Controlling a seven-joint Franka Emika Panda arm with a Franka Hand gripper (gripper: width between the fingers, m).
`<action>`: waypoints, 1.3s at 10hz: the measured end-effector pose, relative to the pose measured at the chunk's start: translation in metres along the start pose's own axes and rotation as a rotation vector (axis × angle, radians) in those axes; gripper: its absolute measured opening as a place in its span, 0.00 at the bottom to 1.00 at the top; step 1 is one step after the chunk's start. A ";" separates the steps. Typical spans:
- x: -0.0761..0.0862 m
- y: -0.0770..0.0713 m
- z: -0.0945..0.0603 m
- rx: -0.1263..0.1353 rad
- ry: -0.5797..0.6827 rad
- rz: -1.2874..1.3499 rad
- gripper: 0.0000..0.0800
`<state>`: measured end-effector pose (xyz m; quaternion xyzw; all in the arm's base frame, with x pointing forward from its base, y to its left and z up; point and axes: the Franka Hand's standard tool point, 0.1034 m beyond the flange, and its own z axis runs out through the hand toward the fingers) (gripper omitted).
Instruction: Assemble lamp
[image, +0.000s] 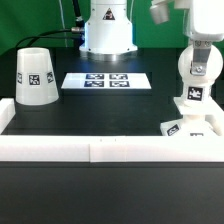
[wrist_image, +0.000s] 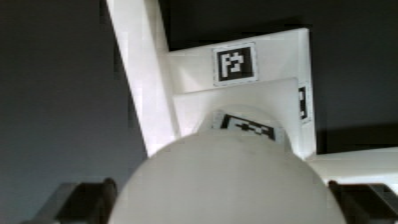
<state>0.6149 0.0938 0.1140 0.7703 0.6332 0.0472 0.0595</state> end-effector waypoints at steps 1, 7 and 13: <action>0.000 0.000 0.000 0.000 0.000 0.002 0.72; -0.001 -0.002 0.000 -0.006 0.008 0.381 0.72; 0.001 -0.002 0.000 -0.043 0.066 1.008 0.72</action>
Offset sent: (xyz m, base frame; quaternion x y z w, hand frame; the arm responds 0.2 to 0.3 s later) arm 0.0007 -0.0060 -0.0014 -0.0028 0.0146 0.1034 0.9945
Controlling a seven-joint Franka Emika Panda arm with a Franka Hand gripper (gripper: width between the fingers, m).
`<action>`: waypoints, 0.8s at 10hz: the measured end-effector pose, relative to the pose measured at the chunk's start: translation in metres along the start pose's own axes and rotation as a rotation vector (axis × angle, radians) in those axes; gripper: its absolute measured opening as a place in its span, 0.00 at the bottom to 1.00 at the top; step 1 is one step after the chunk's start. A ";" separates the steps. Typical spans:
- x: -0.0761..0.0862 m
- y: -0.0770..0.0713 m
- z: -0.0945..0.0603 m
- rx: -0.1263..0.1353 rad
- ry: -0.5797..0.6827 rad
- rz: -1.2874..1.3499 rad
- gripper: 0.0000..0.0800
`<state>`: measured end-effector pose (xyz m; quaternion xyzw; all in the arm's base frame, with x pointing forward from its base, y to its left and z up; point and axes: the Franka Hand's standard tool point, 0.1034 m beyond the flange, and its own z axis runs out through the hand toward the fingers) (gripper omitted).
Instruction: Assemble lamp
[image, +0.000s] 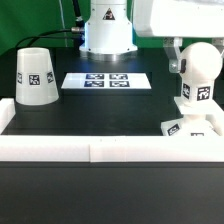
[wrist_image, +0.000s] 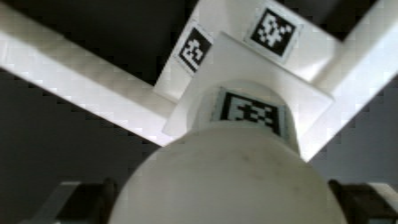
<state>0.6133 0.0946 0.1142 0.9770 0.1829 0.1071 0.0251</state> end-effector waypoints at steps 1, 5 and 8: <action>0.000 0.000 0.000 -0.001 0.000 0.086 0.72; 0.000 0.002 0.000 -0.002 0.000 0.385 0.72; -0.004 -0.006 0.004 -0.006 -0.009 0.646 0.72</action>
Offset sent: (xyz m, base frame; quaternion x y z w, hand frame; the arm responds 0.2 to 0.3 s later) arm -0.0014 0.0002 -0.0008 -0.0030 -0.0056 0.1695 0.9855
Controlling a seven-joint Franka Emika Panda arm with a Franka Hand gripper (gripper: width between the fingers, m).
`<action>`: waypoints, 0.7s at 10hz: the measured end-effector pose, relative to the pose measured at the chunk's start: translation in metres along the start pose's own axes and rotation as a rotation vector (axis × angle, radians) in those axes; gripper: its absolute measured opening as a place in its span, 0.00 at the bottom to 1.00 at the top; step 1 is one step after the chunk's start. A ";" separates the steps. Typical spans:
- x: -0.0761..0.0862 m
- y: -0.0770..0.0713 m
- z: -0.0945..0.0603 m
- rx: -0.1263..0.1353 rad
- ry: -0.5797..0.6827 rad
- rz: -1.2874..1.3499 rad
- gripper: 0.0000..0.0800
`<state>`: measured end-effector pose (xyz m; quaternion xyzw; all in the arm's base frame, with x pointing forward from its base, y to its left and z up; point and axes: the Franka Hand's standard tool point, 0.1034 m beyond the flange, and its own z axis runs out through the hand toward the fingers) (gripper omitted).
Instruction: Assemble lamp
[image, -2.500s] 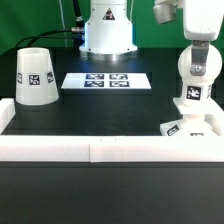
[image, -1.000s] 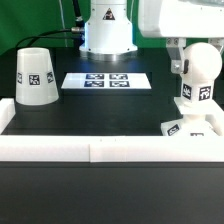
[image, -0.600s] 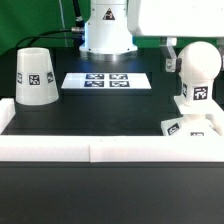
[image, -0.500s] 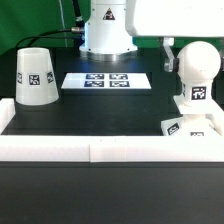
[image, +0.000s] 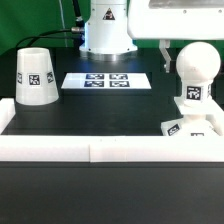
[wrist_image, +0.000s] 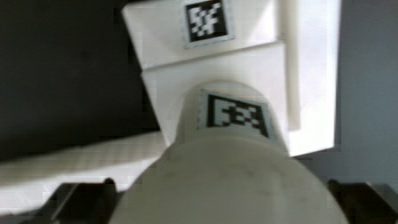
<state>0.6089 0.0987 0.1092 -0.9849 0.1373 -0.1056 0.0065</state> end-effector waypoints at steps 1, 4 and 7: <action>-0.001 -0.001 0.001 0.001 -0.002 0.039 0.72; -0.005 -0.002 0.002 0.014 -0.039 0.266 0.72; -0.006 -0.002 0.002 0.021 -0.044 0.227 0.82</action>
Offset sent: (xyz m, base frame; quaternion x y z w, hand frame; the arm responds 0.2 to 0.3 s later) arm 0.0032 -0.0012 0.0012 -0.0132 -0.0214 0.1840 0.9826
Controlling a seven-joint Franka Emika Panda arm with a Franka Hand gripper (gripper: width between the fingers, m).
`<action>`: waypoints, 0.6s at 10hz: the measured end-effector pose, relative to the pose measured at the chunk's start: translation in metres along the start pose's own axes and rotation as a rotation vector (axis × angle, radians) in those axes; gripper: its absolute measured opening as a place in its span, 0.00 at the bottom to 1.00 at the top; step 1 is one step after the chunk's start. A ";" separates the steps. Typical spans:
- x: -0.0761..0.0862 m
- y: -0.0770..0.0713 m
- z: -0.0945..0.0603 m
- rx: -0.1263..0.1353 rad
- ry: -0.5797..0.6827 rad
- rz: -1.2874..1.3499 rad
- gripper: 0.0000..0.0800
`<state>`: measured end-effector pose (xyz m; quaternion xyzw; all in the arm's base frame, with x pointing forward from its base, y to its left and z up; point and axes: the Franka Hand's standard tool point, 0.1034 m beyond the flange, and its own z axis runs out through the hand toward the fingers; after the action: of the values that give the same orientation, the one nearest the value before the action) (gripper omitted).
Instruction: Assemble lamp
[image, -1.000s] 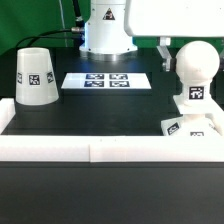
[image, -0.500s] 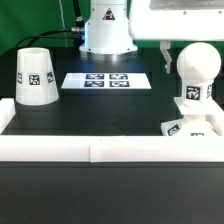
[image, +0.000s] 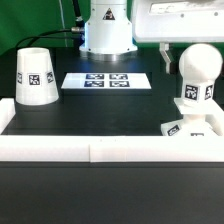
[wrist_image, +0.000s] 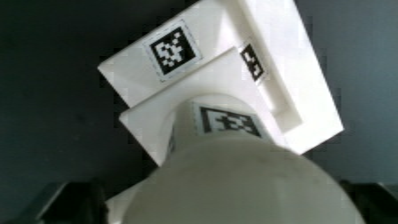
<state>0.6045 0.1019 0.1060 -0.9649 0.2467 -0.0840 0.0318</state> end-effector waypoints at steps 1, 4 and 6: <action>0.002 0.001 -0.001 0.002 0.001 -0.076 0.86; 0.008 0.006 -0.002 0.006 0.007 -0.384 0.87; 0.008 0.002 -0.004 0.007 0.008 -0.508 0.87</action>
Offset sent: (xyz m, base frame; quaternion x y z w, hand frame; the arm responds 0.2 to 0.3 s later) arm 0.0022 0.0038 0.0034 0.0677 -0.0219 -0.2796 0.9575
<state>0.6095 0.0960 0.1106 -0.9955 -0.0039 -0.0941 0.0121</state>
